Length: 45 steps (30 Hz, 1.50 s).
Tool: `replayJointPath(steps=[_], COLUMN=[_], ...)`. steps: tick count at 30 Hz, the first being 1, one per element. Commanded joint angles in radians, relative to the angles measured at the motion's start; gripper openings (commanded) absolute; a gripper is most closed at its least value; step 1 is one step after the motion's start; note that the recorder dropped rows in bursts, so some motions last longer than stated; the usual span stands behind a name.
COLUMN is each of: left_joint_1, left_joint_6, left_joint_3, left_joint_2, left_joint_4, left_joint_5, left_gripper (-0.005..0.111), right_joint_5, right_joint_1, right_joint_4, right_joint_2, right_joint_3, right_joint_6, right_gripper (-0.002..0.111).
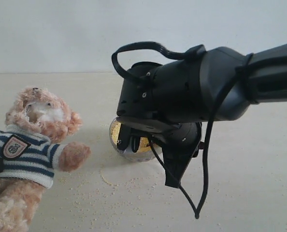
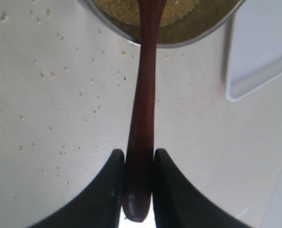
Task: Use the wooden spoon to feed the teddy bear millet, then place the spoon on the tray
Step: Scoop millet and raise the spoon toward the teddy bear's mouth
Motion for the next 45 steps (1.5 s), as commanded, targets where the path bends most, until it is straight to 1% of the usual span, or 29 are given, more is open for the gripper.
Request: replayJointPath(steps=[1,7,12,17,21,26,39,45], left_joint_1=[0.003,0.003,0.003,0.003,0.003,0.003,0.003,0.003], left_joint_6=[0.006,0.006,0.006,0.006,0.006,0.006,0.006,0.006], left_joint_3=[0.002,0.002,0.002,0.002,0.002,0.002,0.002,0.002], left_joint_2=[-0.008,-0.008,-0.008,-0.008,-0.008,-0.008,-0.008,-0.008], left_joint_4=[-0.014,-0.014,-0.014,-0.014,-0.014,-0.014,-0.014,-0.014], left_joint_5=[0.005,0.005,0.005,0.005,0.005,0.005,0.005,0.005], left_gripper=[0.005,0.005,0.005,0.005,0.005,0.005,0.005,0.005], right_joint_5=[0.014,0.001,-0.002,0.029,0.065,0.070,0.063,0.090], right_joint_1=[-0.023,-0.035,-0.035,-0.055,-0.076,-0.076,-0.080,-0.074], right_joint_4=[0.019,0.049,0.086,0.183,0.237,0.297,0.305,0.307], right_joint_2=[-0.028,-0.036,-0.038,-0.036,-0.036,-0.036,-0.068,-0.094], right_joint_3=[-0.006,-0.006,-0.055,-0.115,-0.119,-0.120,-0.123,-0.159], right_joint_6=[0.007,0.029,0.036,0.045,0.049,0.037,0.025,0.009], right_gripper=[0.014,0.014,0.014,0.014,0.014,0.015,0.015,0.015])
